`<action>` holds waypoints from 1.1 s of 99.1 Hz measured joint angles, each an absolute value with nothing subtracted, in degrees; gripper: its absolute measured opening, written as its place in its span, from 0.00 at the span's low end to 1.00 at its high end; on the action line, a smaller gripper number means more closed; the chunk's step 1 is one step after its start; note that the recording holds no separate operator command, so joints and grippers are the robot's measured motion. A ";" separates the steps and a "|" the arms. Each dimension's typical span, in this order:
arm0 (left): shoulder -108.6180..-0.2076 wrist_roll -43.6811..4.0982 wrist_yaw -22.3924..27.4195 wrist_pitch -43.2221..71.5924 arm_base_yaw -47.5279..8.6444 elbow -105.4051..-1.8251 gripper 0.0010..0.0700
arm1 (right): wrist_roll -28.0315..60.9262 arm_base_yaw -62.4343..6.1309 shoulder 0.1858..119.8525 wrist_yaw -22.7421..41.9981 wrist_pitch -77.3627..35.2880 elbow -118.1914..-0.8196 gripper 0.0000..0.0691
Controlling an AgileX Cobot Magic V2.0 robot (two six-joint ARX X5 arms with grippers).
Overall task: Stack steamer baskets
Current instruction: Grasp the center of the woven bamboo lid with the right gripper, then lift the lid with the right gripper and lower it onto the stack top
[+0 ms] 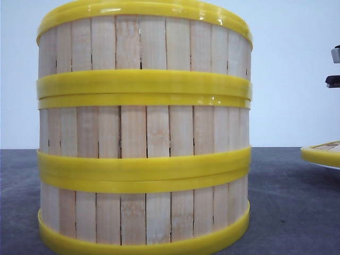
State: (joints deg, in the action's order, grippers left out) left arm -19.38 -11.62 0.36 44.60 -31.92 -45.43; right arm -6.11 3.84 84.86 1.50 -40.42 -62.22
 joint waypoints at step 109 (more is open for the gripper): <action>-19.38 -11.60 0.36 44.62 -31.92 -45.43 0.33 | -5.76 3.11 79.22 -1.50 -48.97 -74.15 0.07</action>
